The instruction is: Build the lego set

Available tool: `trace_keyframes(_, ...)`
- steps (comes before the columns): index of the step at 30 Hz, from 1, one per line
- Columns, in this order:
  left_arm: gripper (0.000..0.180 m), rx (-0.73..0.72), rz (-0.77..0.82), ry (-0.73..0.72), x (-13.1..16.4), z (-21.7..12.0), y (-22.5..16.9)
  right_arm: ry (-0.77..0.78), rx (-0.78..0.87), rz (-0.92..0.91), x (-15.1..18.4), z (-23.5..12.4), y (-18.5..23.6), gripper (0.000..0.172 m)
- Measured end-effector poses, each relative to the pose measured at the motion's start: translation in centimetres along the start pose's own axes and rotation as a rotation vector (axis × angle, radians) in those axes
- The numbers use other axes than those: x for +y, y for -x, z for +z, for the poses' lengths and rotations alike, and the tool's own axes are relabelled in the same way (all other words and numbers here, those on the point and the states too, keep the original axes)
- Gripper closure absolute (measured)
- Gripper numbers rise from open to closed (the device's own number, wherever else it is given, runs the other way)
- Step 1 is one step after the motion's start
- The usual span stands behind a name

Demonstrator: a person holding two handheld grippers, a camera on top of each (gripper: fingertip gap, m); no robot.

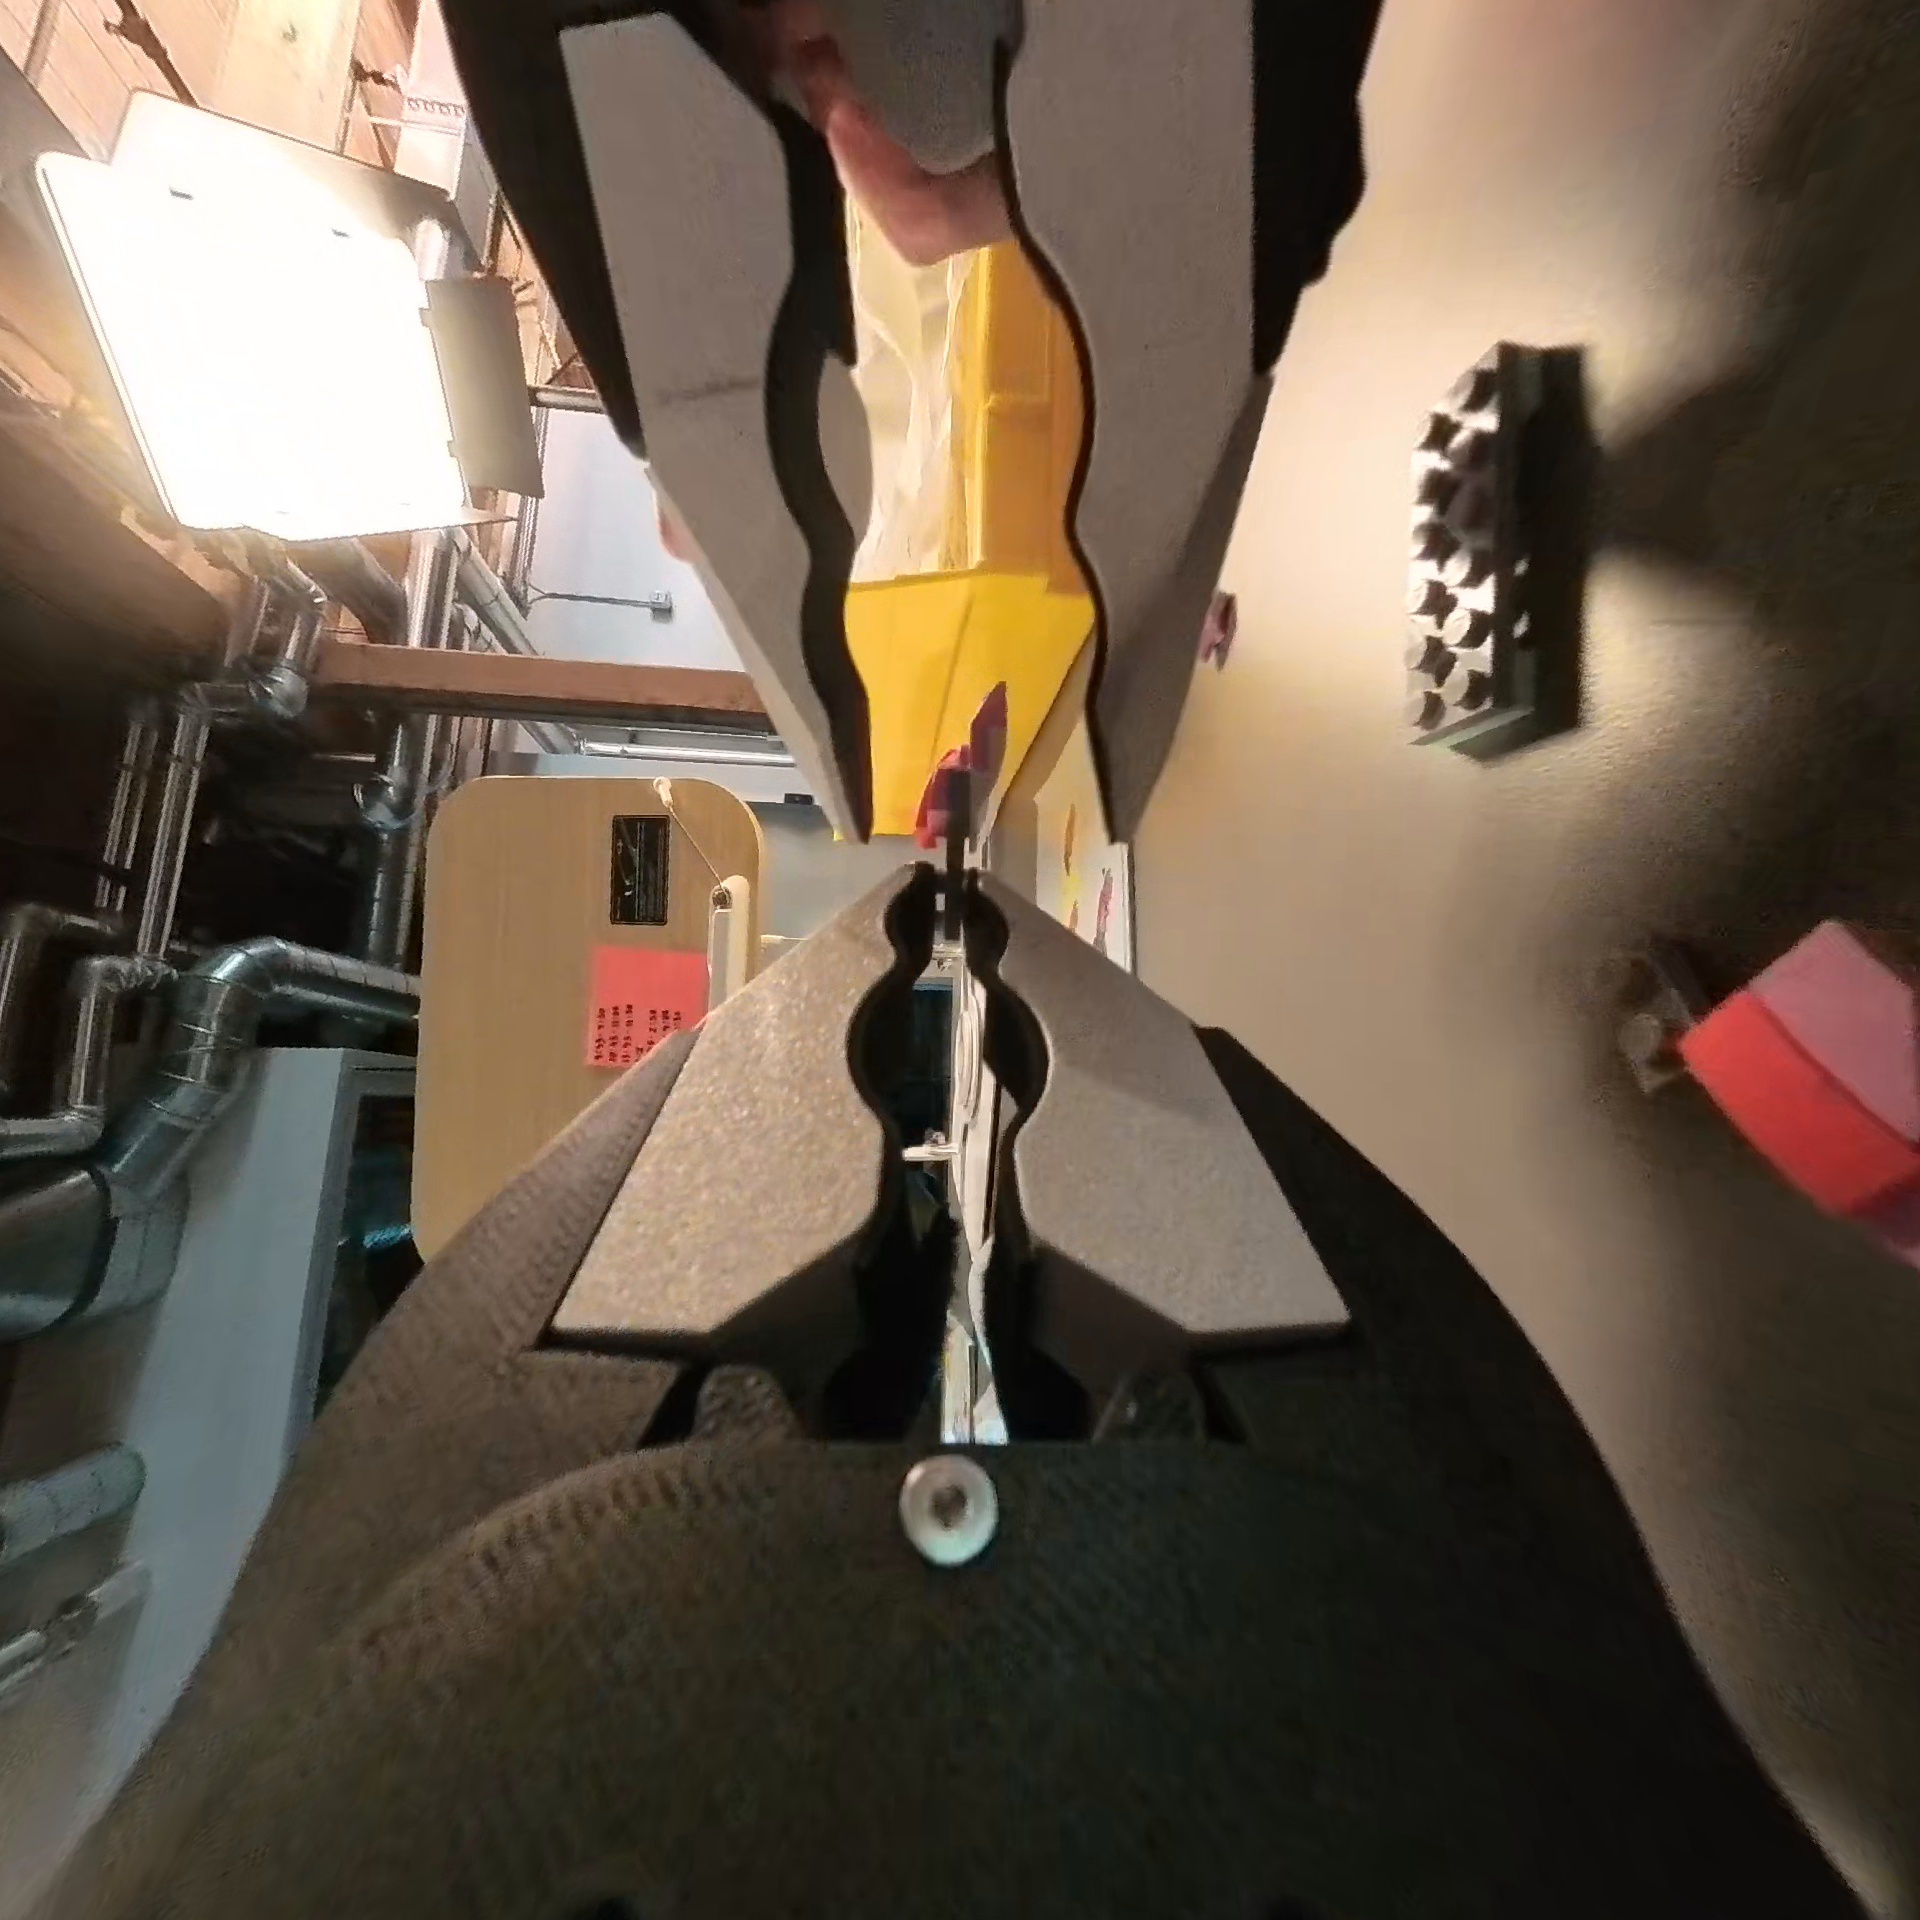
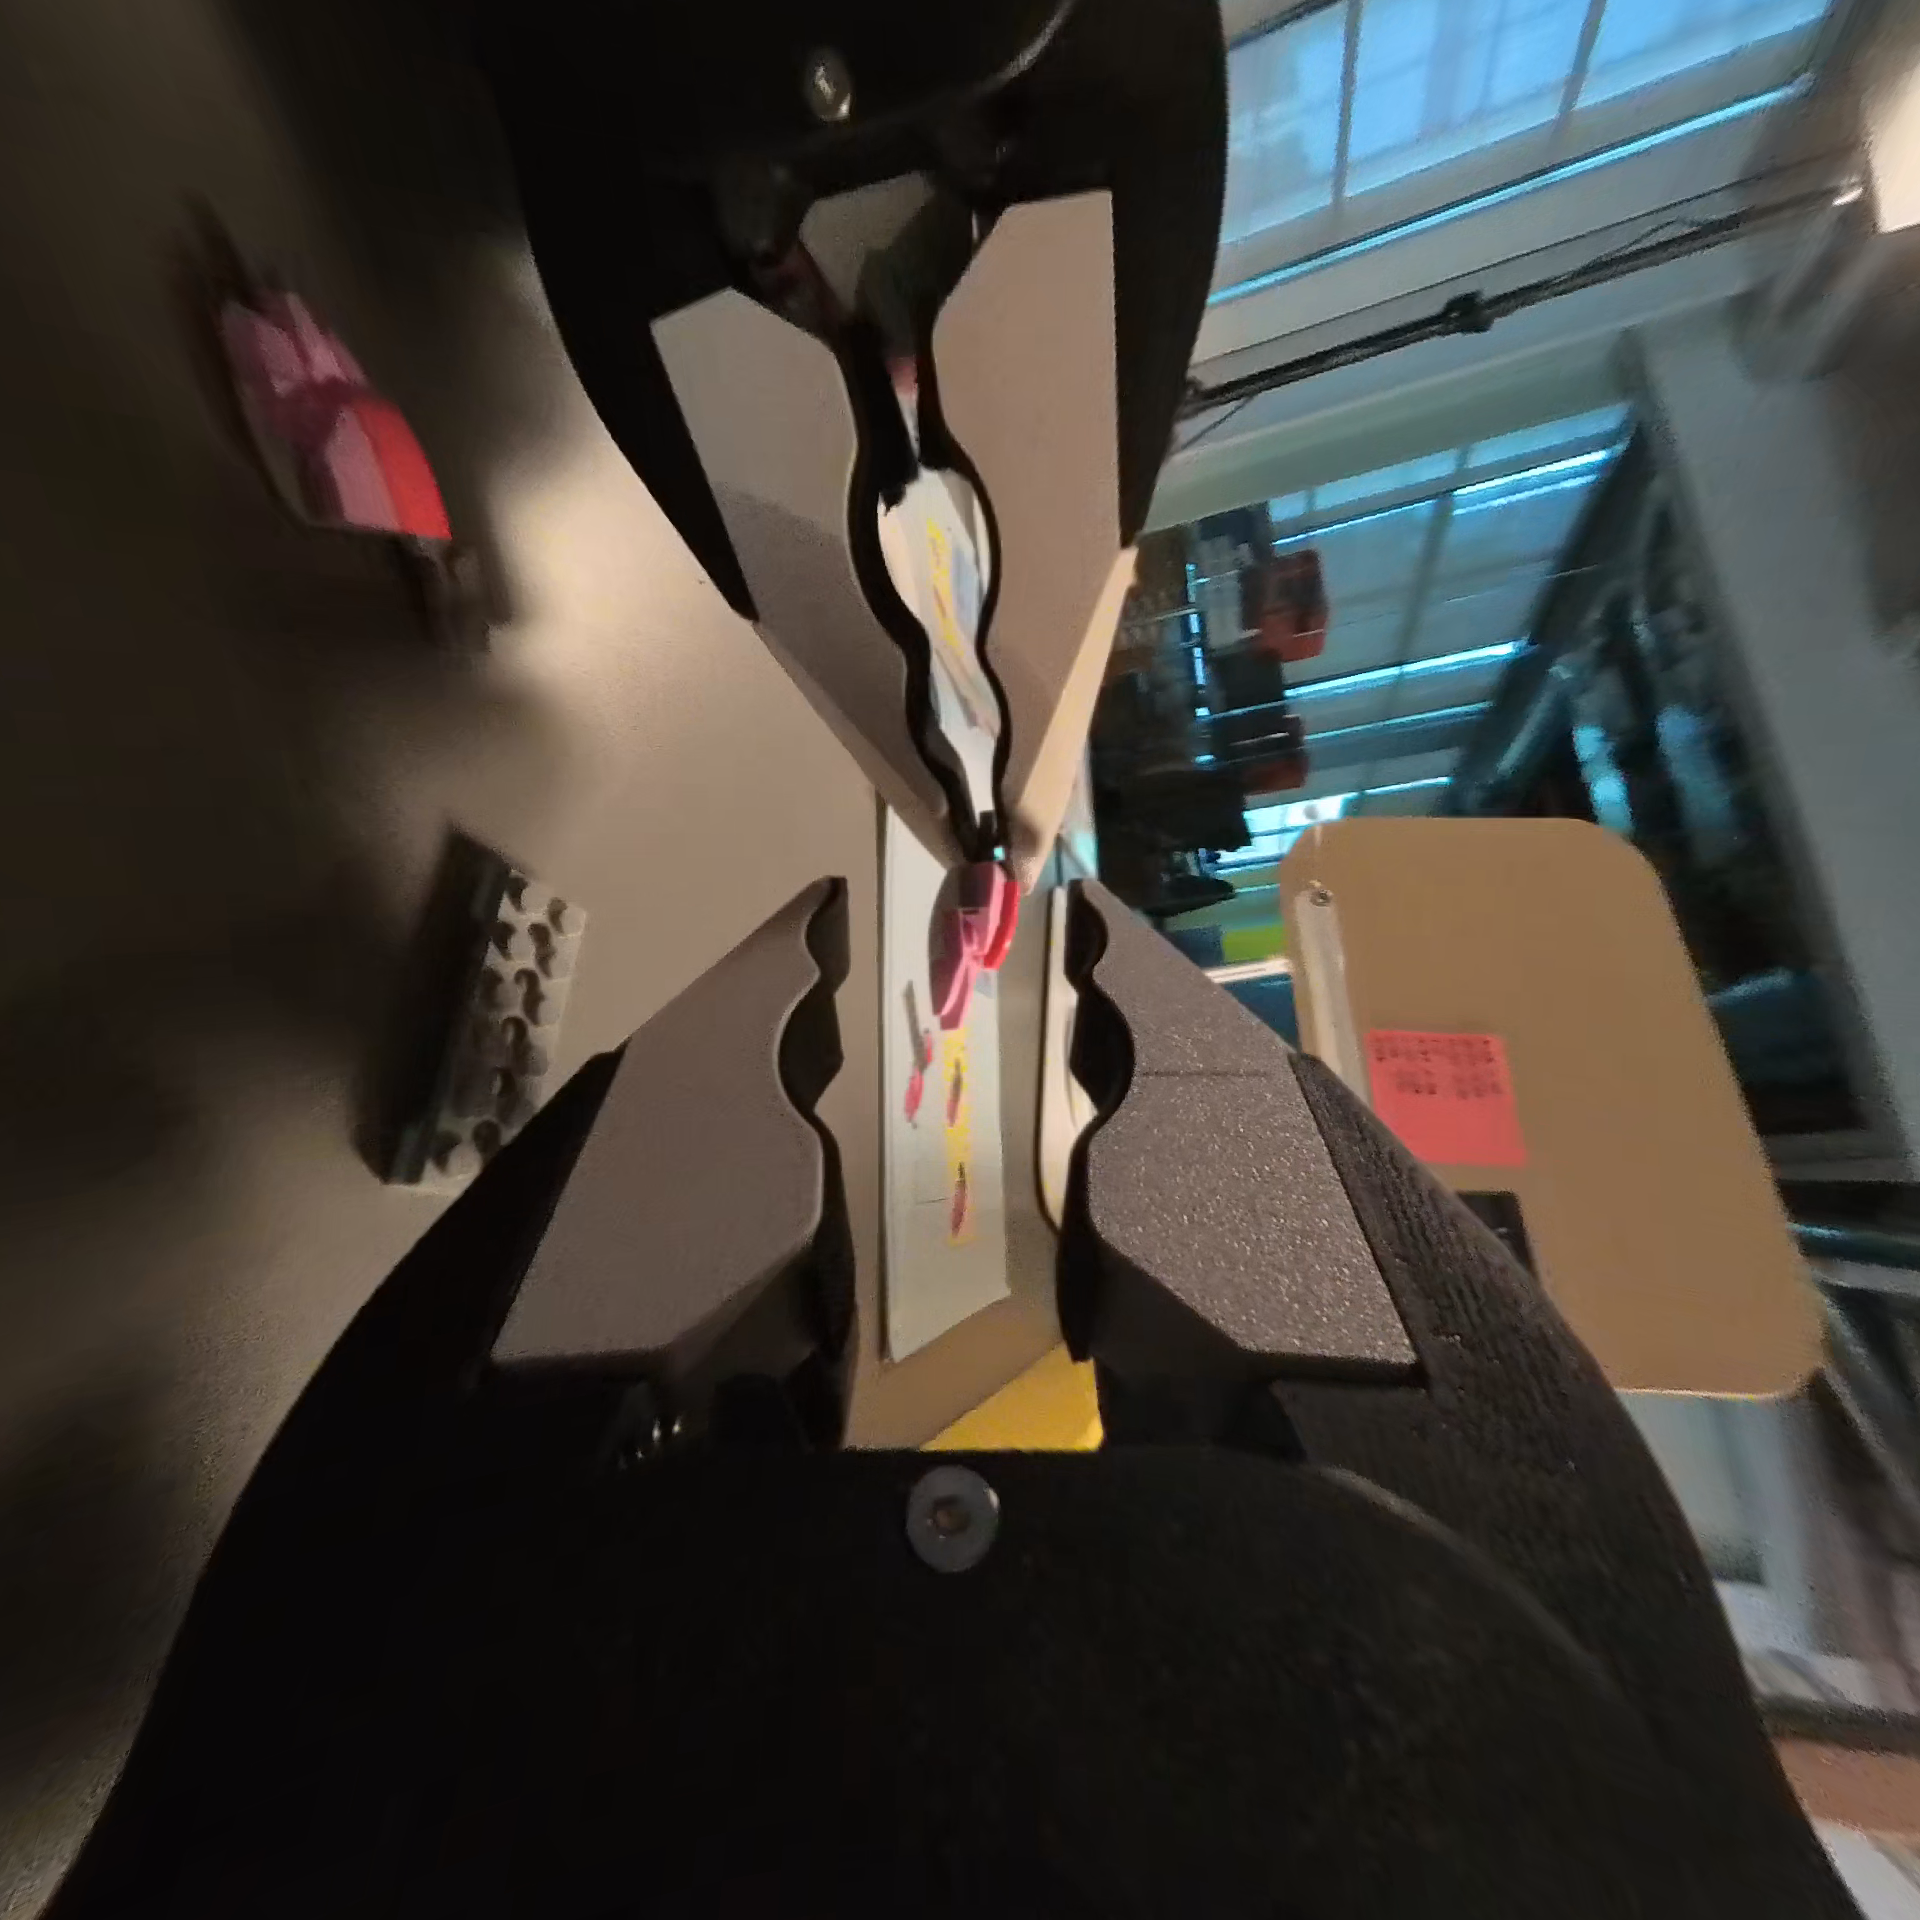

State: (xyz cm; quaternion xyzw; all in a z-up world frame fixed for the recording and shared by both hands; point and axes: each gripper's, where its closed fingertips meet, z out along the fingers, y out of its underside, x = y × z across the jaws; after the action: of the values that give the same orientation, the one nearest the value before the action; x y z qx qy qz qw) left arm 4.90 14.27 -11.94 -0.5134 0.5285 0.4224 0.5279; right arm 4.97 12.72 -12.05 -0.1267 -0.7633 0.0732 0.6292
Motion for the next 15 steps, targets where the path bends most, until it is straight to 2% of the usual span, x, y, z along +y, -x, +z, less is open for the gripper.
trace_keyframes(6, 0.177, -0.003, 0.002, 0.013, 0.2, 0.1, 0.0, 0.038, 0.084, -0.074, 0.5, 0.0, -0.9, 0.152)
trace_keyframes(15, 0.177, 0.005, 0.023, 0.028, 0.5, 0.2, -0.1, 0.052, 0.056, -0.038, 1.1, 0.5, -0.3, 0.151)
